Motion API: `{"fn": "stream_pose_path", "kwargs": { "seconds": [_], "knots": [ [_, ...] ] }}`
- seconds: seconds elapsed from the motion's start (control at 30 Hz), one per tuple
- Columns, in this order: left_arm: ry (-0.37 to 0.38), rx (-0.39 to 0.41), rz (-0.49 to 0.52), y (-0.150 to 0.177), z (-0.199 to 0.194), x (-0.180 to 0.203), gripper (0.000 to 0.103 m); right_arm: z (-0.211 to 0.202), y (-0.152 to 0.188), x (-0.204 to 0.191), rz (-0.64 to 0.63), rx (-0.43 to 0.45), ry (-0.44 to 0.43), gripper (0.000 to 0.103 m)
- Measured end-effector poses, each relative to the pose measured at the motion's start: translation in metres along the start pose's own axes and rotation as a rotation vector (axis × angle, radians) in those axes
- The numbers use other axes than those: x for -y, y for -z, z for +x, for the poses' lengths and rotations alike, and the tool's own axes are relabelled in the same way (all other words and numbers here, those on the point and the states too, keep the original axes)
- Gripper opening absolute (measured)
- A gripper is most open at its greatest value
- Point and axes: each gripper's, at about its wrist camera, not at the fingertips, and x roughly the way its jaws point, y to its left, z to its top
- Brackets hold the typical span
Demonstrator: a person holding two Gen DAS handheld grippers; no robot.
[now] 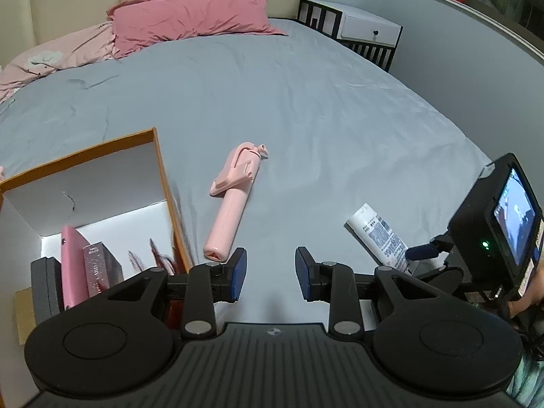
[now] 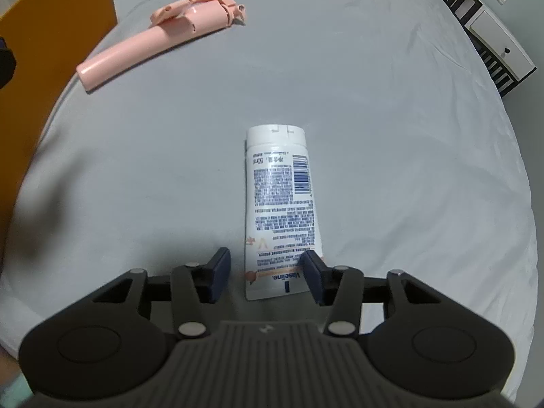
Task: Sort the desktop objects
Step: 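Grasp the white lotion tube with the right gripper and lift it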
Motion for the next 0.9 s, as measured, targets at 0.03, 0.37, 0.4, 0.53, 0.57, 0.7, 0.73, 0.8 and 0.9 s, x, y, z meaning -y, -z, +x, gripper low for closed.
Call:
{"fn": "stream_pose_path", "kwargs": {
  "seconds": [0.03,0.37,0.4,0.53,0.57,0.7,0.73,0.8,0.9],
  "knots": [
    [0.002,-0.001,0.003,0.000,0.000,0.001,0.035,0.001,-0.001,0.000,0.001,0.000,0.004,0.051],
    [0.004,0.001,-0.010,0.001,-0.005,0.001,0.035,-0.007,0.001,0.009,0.045,0.016,0.000,0.029],
    [0.005,0.001,-0.012,0.002,-0.006,0.001,0.035,-0.011,0.002,0.007,0.034,0.026,0.007,0.027],
    [0.008,0.002,-0.014,0.002,-0.008,0.001,0.035,-0.023,0.006,0.009,0.032,0.064,0.015,0.019],
    [0.009,0.002,-0.014,0.002,-0.008,0.001,0.035,-0.026,0.004,0.015,0.040,0.074,0.012,0.016],
    [0.008,0.001,-0.016,0.002,-0.009,0.001,0.035,-0.045,0.003,0.028,0.084,0.120,-0.052,0.008],
    [0.007,0.001,-0.017,0.002,-0.009,0.001,0.035,-0.052,0.004,0.032,0.102,0.130,-0.081,0.008],
    [0.009,0.000,-0.016,0.002,-0.008,0.001,0.035,-0.057,0.001,0.037,0.123,0.147,-0.107,0.008],
    [0.011,-0.003,-0.012,0.003,-0.008,0.004,0.035,-0.055,-0.003,0.047,0.184,0.154,-0.153,0.008]
  ]
}}
